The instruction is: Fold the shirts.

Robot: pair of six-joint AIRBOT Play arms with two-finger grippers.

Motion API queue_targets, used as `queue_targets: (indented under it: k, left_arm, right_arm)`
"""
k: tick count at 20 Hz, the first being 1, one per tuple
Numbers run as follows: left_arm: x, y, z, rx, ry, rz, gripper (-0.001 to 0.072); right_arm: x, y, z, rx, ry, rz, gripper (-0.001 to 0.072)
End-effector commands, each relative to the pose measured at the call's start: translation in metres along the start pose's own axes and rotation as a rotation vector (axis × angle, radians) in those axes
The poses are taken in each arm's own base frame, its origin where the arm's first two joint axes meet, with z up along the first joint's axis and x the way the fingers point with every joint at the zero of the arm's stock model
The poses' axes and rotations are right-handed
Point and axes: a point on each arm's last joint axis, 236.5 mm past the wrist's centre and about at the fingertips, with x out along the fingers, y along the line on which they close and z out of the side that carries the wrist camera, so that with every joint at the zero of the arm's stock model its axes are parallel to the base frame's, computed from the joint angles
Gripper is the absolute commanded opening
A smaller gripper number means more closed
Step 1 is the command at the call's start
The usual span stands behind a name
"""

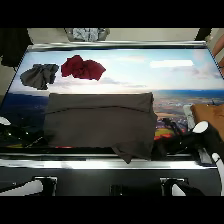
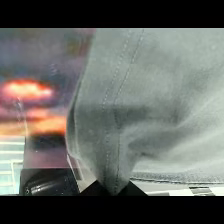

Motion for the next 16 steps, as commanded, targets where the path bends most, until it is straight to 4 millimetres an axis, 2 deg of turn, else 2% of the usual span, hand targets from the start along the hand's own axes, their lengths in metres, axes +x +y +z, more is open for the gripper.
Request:
queue_targets:
  k: [1, 5, 7, 9, 11, 13, 16]
  left_arm:
    - [-0.001, 0.006, 0.016, 0.002, -0.07, 0.025, 0.004]
    - [-0.001, 0.006, 0.016, 0.009, -0.069, 0.025, 0.0039]
    - [-0.001, 0.006, 0.016, 0.009, -0.071, 0.025, 0.0039]
    - [-0.001, 0.006, 0.016, 0.009, -0.071, 0.025, 0.004]
    - [-0.001, 0.006, 0.017, 0.009, -0.071, 0.025, 0.004]
    - [-0.001, 0.006, 0.016, 0.01, -0.069, 0.025, 0.0039]
    - [-0.011, 0.003, 0.02, 0.025, -0.077, 0.024, 0.0038]
  right_arm:
    - [0.026, 0.006, 0.002, 0.094, -0.085, 0.051, 0.0636]
    - [0.041, 0.004, -0.002, 0.166, -0.103, 0.065, 0.0625]
    - [0.044, 0.006, 0.008, 0.194, -0.154, 0.082, 0.0553]
    - [0.042, 0.008, 0.021, 0.213, -0.209, 0.099, 0.0512]
    - [0.038, 0.017, 0.031, 0.227, -0.248, 0.143, 0.0403]
    - [0.035, 0.032, 0.032, 0.209, -0.247, 0.208, 0.0057]
    - [0.021, 0.048, 0.032, 0.13, -0.223, 0.246, 0.0049]
